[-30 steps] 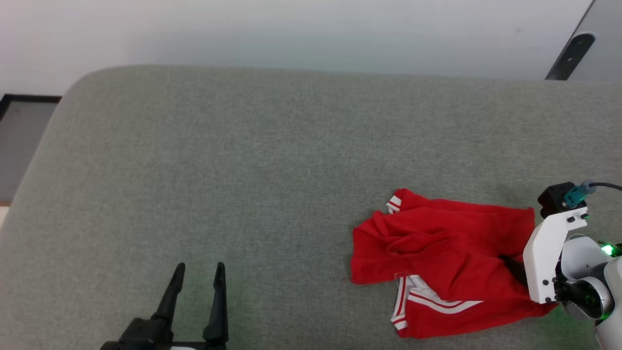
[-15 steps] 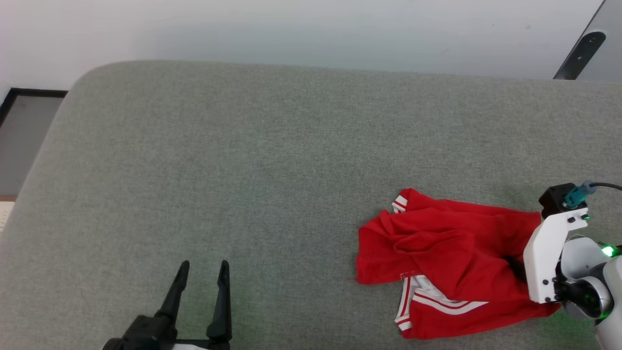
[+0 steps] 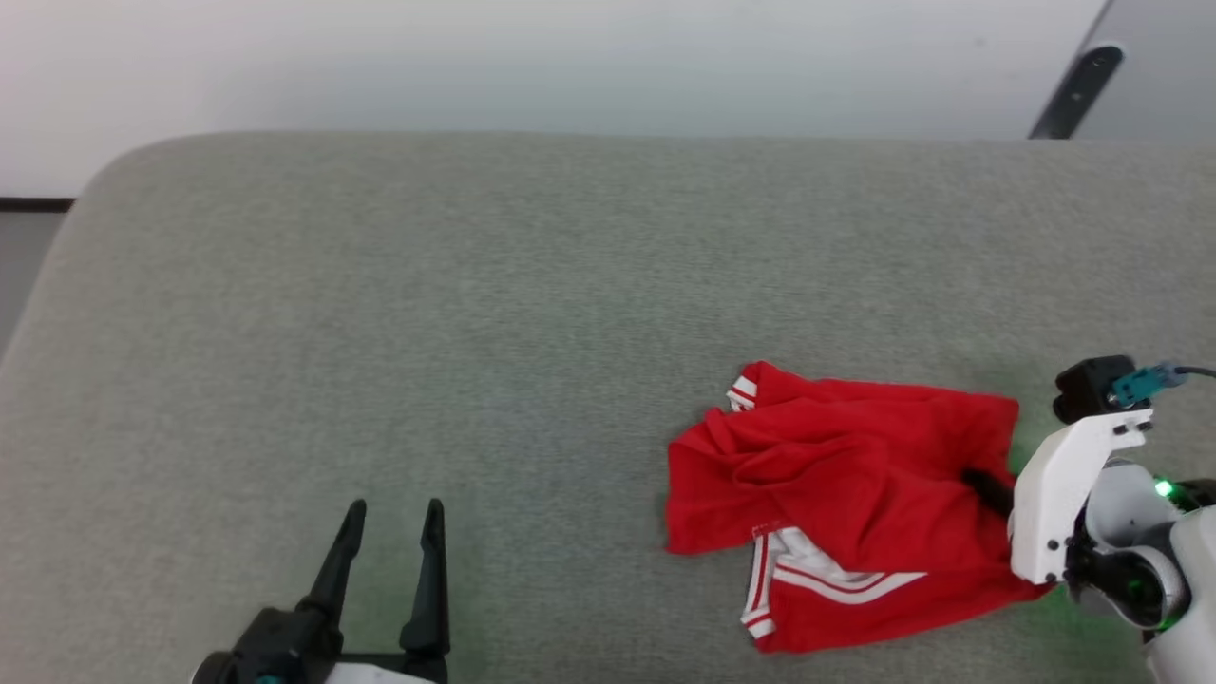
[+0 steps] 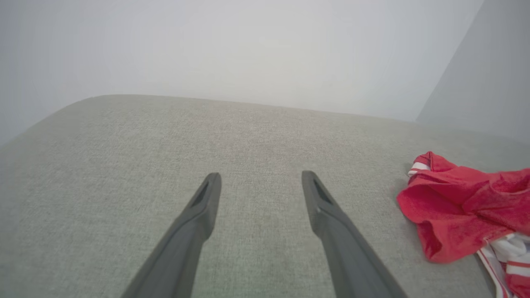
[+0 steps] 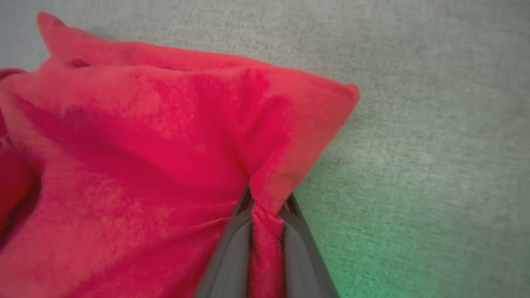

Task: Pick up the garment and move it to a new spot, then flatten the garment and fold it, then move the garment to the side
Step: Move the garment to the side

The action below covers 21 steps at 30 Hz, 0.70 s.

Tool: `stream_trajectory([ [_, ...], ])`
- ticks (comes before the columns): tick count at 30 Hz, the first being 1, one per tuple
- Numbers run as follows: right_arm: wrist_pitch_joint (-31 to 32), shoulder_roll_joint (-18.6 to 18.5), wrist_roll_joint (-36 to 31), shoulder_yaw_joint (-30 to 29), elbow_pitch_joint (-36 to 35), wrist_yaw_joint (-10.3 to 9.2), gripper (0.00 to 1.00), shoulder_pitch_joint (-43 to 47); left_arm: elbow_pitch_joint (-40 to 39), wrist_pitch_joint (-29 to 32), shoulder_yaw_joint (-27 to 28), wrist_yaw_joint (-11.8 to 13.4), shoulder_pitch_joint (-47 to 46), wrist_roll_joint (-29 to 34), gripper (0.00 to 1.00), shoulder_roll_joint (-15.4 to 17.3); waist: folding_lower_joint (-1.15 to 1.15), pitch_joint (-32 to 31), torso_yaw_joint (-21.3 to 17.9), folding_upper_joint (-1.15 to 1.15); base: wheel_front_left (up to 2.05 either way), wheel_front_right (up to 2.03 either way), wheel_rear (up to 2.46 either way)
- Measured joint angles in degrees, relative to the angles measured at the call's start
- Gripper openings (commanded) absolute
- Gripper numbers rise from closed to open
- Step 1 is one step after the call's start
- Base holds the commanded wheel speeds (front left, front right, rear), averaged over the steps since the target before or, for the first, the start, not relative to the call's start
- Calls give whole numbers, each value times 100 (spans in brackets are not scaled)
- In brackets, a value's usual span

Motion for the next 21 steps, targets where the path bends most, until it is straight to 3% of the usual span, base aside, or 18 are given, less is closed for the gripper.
stream_trajectory([
  [12,-170,-937,52,-633,-280,-3,0,-322,-47,0,21,-159,-300,124,100,10,0,275,-651,0,0,0,0],
  [21,-279,-1443,-245,-1270,287,-3,0,-1015,-386,1,-22,-252,-714,344,100,135,0,738,-947,0,0,0,0],
])
